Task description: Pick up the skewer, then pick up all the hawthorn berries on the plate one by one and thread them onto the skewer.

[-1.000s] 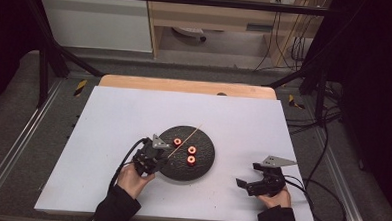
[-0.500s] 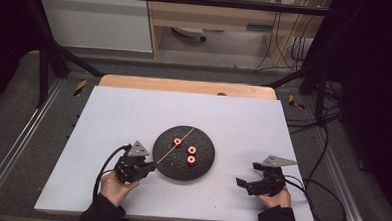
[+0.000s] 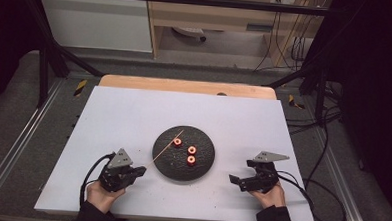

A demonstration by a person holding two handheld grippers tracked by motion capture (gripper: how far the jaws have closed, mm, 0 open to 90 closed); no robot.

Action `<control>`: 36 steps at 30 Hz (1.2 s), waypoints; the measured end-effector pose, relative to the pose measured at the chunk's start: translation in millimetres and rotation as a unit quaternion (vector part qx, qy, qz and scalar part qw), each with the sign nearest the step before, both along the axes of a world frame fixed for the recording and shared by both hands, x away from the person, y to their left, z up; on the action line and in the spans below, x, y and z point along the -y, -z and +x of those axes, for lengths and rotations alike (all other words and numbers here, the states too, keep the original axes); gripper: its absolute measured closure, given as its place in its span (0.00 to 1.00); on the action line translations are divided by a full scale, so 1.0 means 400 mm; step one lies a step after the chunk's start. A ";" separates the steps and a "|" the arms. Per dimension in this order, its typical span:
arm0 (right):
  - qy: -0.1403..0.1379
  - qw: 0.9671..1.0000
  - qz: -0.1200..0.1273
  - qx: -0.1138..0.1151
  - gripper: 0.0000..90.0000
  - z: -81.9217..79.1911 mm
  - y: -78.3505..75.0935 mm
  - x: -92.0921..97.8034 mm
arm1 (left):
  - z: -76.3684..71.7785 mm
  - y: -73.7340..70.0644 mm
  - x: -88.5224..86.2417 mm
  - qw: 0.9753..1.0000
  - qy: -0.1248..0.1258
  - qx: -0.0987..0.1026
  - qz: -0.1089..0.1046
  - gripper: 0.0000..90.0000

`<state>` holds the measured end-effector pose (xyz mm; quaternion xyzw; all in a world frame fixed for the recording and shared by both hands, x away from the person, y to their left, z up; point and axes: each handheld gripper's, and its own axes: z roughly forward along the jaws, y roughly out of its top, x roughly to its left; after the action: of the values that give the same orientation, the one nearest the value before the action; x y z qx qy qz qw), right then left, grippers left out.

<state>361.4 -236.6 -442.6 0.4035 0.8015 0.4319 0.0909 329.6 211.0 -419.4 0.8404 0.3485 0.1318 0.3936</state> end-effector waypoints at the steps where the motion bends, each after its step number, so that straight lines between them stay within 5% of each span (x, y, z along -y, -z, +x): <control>1: 0.000 1.000 0.000 -0.004 0.03 0.002 -0.003 -0.009 | 0.000 0.000 0.000 1.000 0.000 0.000 0.000 0.97; 25: -0.035 0.998 -0.044 -0.017 0.05 0.051 -0.095 -0.209 | -0.016 0.015 -0.026 1.000 0.002 0.005 -0.012 0.97; 36: -0.041 0.993 -0.092 -0.056 0.07 0.092 -0.103 -0.313 | -0.015 0.018 -0.023 1.000 0.000 0.008 -0.011 0.97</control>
<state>398.3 -111.5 -401.3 0.3837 0.8575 0.3366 0.0650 323.6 220.3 -426.8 0.8351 0.3467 0.1350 0.4053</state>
